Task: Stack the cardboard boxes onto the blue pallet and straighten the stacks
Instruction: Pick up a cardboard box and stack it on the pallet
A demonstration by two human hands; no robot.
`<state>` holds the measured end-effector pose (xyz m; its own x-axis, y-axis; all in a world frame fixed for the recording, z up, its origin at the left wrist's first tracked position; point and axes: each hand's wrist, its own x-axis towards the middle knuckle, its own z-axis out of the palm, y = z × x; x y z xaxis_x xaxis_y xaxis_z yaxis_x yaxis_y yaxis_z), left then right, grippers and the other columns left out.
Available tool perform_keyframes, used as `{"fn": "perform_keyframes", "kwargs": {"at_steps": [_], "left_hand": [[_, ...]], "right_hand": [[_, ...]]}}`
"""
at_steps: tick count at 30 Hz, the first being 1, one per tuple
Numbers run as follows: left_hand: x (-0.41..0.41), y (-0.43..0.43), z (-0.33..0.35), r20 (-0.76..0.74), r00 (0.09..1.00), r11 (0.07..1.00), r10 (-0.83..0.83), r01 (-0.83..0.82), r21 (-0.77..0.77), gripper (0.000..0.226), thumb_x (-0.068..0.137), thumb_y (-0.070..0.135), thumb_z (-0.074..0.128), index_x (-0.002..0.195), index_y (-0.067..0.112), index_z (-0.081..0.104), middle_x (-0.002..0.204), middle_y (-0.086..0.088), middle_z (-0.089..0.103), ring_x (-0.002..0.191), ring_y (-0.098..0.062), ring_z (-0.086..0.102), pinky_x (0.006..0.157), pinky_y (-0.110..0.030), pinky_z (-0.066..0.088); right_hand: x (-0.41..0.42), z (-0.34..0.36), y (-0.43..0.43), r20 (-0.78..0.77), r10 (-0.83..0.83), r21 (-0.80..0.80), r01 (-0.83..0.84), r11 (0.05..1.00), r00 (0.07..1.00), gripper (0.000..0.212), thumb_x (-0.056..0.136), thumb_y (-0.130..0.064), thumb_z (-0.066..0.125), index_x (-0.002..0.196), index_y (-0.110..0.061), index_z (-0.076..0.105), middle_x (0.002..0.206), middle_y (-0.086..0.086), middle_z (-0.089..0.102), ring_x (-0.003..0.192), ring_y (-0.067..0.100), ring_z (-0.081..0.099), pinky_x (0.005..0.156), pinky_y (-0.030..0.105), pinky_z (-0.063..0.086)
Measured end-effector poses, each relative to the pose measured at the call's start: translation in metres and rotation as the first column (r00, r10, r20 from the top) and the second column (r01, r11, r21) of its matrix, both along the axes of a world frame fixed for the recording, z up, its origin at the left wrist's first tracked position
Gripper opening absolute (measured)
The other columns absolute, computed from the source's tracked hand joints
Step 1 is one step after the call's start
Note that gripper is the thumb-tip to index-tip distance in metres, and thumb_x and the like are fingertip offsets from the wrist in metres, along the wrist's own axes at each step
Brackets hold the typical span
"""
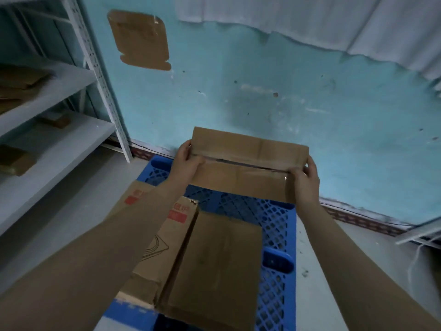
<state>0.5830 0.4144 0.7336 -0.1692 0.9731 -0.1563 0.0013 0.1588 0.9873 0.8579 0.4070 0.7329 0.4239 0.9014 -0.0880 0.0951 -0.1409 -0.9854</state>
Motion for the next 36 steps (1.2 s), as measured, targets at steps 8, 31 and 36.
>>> {"fn": "perform_keyframes", "kwargs": {"at_steps": [8, 31, 36], "left_hand": [[0.008, 0.065, -0.104, 0.003, 0.997, 0.985, -0.084, 0.083, -0.148, 0.049, 0.09, 0.014, 0.051, 0.134, 0.037, 0.05, 0.117, 0.013, 0.064, 0.096, -0.007, 0.063, 0.063, -0.018, 0.049], [0.035, 0.165, -0.429, -0.173, 0.972, 0.933, -0.159, 0.09, -0.348, 0.049, 0.094, 0.027, 0.059, 0.141, 0.019, 0.046, 0.129, 0.007, 0.052, 0.099, -0.003, 0.055, 0.067, 0.0, 0.039], [0.034, 0.167, -0.442, -0.179, 0.976, 0.92, -0.124, 0.046, -0.389, 0.053, 0.091, 0.028, 0.064, 0.139, 0.015, 0.048, 0.14, -0.004, 0.051, 0.112, -0.012, 0.049, 0.085, -0.02, 0.038]], "right_hand": [[0.013, -0.117, 0.062, 0.068, -0.017, -0.117, 0.025, 0.993, 0.998, 0.064, 0.094, -0.019, 0.052, 0.153, -0.029, 0.029, 0.152, 0.003, 0.041, 0.129, 0.024, 0.047, 0.103, 0.041, 0.042], [0.045, -0.436, 0.149, 0.231, 0.072, -0.426, 0.034, 0.904, 0.97, 0.068, 0.097, -0.03, 0.052, 0.155, -0.015, 0.021, 0.156, 0.008, 0.035, 0.136, 0.029, 0.041, 0.107, 0.039, 0.037], [0.05, -0.456, 0.137, 0.207, 0.033, -0.497, 0.076, 0.864, 0.978, 0.067, 0.093, -0.028, 0.057, 0.152, -0.016, 0.027, 0.147, 0.008, 0.044, 0.11, 0.023, 0.055, 0.083, 0.028, 0.044]]}}
